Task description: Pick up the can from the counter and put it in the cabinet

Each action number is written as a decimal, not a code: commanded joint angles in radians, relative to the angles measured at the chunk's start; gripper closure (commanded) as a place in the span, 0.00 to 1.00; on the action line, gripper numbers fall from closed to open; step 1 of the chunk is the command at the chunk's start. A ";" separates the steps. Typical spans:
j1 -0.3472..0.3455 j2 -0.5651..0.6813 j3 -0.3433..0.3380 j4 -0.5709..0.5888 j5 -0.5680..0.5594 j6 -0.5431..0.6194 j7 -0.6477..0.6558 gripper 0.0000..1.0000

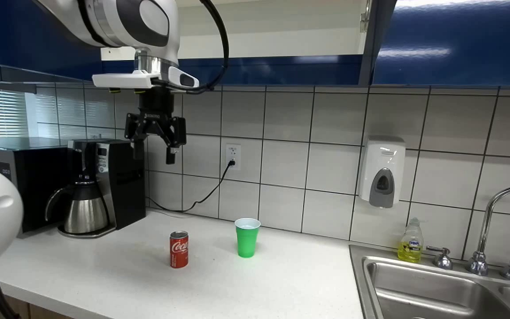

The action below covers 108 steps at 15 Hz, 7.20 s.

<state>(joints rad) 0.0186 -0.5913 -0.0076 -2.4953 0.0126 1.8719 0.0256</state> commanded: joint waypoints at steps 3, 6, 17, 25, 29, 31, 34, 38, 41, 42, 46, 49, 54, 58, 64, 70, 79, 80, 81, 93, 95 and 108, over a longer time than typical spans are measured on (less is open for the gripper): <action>-0.003 0.033 0.009 0.003 -0.001 0.007 -0.009 0.00; 0.002 0.067 0.017 -0.006 -0.010 0.021 -0.010 0.00; 0.005 0.250 0.050 -0.042 -0.072 0.216 0.010 0.00; 0.010 0.415 0.072 -0.083 -0.102 0.467 0.052 0.00; 0.009 0.504 0.074 -0.081 -0.125 0.583 0.084 0.00; 0.009 0.548 0.072 -0.078 -0.141 0.637 0.104 0.00; 0.014 0.622 0.067 -0.077 -0.182 0.730 0.142 0.00; 0.030 0.700 0.050 -0.072 -0.251 0.842 0.213 0.00; 0.050 0.750 0.027 -0.064 -0.286 0.916 0.264 0.00; 0.061 0.765 0.014 -0.060 -0.301 0.941 0.282 0.00; 0.130 0.815 -0.074 -0.031 -0.412 1.022 0.375 0.00; 0.160 0.852 -0.115 0.003 -0.496 1.057 0.445 0.00; 0.200 0.897 -0.143 0.033 -0.517 1.073 0.481 0.00; 0.220 0.924 -0.152 0.050 -0.513 1.095 0.480 0.00; 0.250 0.943 -0.190 0.079 -0.511 1.121 0.481 0.00; 0.265 0.955 -0.202 0.092 -0.503 1.128 0.471 0.58; 0.249 0.930 -0.172 0.096 -0.458 1.083 0.447 0.61; 0.250 0.921 -0.171 0.095 -0.454 1.077 0.447 0.61; 0.248 0.915 -0.167 0.094 -0.447 1.070 0.443 0.61; 0.249 0.760 -0.132 0.077 -0.396 0.907 0.413 0.61; 0.233 0.725 -0.105 0.075 -0.383 0.860 0.406 0.61; 0.160 0.459 0.042 0.042 -0.253 0.629 0.334 0.61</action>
<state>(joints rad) 0.2220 -0.0273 -0.0151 -2.4288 -0.2943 2.5781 0.4165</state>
